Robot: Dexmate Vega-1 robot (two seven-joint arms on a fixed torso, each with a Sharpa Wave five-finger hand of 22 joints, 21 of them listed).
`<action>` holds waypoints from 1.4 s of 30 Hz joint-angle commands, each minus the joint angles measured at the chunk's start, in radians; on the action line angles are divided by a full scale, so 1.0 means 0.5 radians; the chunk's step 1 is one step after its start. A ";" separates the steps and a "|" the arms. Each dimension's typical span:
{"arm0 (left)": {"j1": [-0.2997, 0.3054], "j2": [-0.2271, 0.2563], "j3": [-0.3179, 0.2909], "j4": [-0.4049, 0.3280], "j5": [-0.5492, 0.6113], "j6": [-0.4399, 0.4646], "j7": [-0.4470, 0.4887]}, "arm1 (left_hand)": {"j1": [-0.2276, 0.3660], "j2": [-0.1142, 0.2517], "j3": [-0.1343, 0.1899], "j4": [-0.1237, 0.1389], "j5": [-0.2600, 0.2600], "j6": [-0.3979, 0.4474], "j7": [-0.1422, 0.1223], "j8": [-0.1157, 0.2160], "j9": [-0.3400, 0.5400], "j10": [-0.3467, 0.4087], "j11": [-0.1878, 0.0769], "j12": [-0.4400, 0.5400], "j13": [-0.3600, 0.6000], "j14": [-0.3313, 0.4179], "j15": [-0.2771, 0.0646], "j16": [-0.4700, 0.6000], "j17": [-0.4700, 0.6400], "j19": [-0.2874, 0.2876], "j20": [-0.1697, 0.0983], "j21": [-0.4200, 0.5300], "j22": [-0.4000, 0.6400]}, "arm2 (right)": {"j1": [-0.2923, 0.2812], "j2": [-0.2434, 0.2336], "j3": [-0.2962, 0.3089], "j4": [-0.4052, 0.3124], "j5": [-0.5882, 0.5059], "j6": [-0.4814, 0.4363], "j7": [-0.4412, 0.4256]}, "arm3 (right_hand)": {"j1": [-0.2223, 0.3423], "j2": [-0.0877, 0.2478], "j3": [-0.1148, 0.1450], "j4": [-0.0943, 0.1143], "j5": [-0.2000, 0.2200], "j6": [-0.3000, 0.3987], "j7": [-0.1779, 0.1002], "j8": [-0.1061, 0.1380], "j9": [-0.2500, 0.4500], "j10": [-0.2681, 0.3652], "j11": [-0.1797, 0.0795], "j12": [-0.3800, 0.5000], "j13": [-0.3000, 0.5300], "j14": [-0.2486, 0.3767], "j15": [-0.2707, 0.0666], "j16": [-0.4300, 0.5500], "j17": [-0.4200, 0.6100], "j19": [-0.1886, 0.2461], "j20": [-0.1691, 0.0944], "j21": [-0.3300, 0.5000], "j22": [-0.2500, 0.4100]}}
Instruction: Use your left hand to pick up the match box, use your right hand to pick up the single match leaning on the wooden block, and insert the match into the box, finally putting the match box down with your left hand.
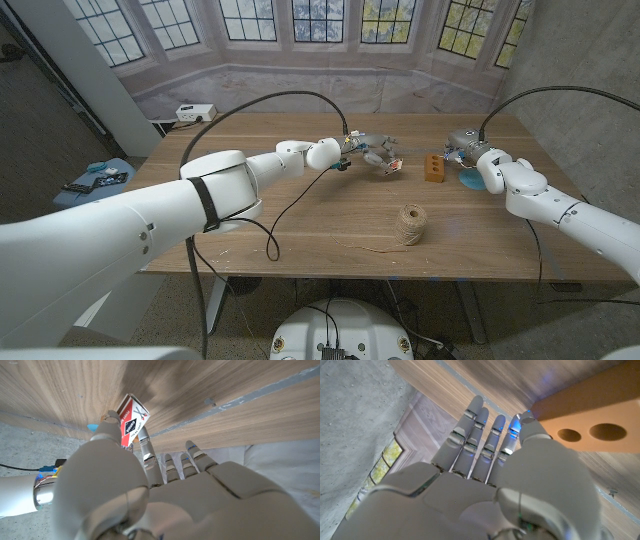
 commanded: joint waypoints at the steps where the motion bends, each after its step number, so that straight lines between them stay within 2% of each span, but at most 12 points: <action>1: 0.006 0.007 0.011 -0.002 -0.010 -0.024 0.014 | 0.016 0.034 -0.013 0.001 -0.001 0.014 0.004 0.015 0.012 0.013 0.001 -0.005 0.012 0.019 -0.006 -0.005 0.005 0.000 0.008 0.000 0.008 | -0.027 -0.029 0.011 -0.029 -0.002 0.011 -0.029 | 0.029 0.005 -0.006 0.006 0.004 0.042 -0.002 0.018 0.008 0.027 -0.005 0.011 0.007 0.030 -0.292 0.016 0.001 0.020 -0.073 0.011 0.010; 13: 0.015 0.006 0.002 -0.007 0.004 -0.061 0.028 | 0.018 0.035 -0.016 0.000 -0.001 0.015 0.005 0.016 0.013 0.011 0.000 -0.006 0.012 0.018 -0.007 -0.006 0.005 -0.001 0.008 0.000 0.008 | -0.078 -0.066 0.037 -0.093 -0.019 -0.011 -0.048 | 0.053 0.012 -0.009 0.007 0.003 0.063 -0.001 0.021 0.009 0.061 -0.009 0.011 0.006 0.062 -0.294 0.012 -0.001 0.036 -0.083 0.021 0.011; 14: 0.015 0.005 0.003 -0.008 0.008 -0.064 0.030 | 0.018 0.036 -0.016 0.000 -0.001 0.013 0.008 0.015 0.013 0.011 0.001 -0.006 0.012 0.017 -0.006 -0.006 0.005 -0.001 0.010 0.000 0.008 | -0.085 -0.066 0.042 -0.100 -0.020 -0.023 -0.051 | 0.055 0.011 -0.012 0.009 0.002 0.072 0.001 0.023 0.009 0.062 -0.024 0.008 0.006 0.068 -0.292 0.011 -0.001 0.035 -0.083 0.021 0.012; 18: 0.017 0.000 0.000 -0.009 0.011 -0.067 0.030 | 0.019 0.036 -0.016 0.000 -0.001 0.013 0.005 0.015 0.013 0.011 0.000 -0.006 0.012 0.018 -0.007 -0.006 0.005 -0.001 0.010 0.000 0.008 | -0.101 -0.088 0.052 -0.124 -0.034 -0.019 -0.063 | 0.060 0.013 -0.015 0.011 0.001 0.084 -0.002 0.026 0.009 0.076 -0.012 0.008 0.005 0.079 -0.292 0.009 -0.002 0.039 -0.083 0.025 0.012; 42: 0.027 -0.037 0.004 -0.005 0.011 -0.043 0.036 | 0.023 0.040 -0.021 -0.001 -0.002 0.013 0.008 0.017 0.013 0.010 0.002 -0.007 0.012 0.016 -0.004 -0.007 0.005 -0.004 0.012 -0.001 0.008 | -0.316 -0.218 0.189 -0.403 -0.075 -0.062 -0.158 | 0.058 0.019 -0.031 0.024 -0.002 0.120 -0.002 0.031 0.008 0.104 -0.018 -0.001 0.004 0.113 -0.292 -0.004 -0.005 0.048 -0.080 0.034 0.014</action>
